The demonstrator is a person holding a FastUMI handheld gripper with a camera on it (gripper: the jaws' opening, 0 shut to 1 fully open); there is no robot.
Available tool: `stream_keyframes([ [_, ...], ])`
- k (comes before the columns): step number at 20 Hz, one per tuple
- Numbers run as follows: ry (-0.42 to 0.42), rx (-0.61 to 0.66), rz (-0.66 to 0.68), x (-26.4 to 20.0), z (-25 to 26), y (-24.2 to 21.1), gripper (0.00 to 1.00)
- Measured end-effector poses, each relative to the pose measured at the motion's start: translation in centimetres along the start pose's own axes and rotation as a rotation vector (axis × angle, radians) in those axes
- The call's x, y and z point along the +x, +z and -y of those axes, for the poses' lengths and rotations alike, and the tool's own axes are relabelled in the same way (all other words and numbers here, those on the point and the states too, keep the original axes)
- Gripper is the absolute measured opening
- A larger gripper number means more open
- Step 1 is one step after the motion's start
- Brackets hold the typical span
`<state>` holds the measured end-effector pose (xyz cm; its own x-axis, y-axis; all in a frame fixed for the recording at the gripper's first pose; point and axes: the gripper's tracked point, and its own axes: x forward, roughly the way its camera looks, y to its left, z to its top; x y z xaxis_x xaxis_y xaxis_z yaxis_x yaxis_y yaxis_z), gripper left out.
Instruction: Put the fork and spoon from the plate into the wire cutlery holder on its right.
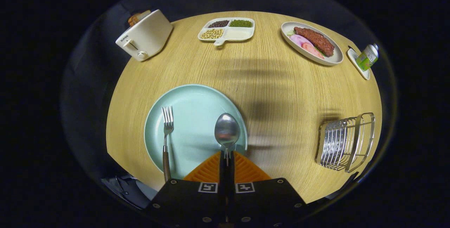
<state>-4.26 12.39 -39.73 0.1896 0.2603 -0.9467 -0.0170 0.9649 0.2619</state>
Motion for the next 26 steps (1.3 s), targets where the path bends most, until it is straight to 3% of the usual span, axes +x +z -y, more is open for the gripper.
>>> stream_keyframes([
  [8, 0.007, -0.064, -0.074, 0.4, -0.5, -0.5, 0.03],
  [11, 0.056, -0.049, -0.056, -0.2, -2.0, -0.2, 0.01],
  [20, 0.112, -0.007, 0.061, -2.5, -2.4, 1.6, 0.01],
  [26, 0.109, 0.036, 0.204, -7.5, -0.1, 3.6, 0.01],
])
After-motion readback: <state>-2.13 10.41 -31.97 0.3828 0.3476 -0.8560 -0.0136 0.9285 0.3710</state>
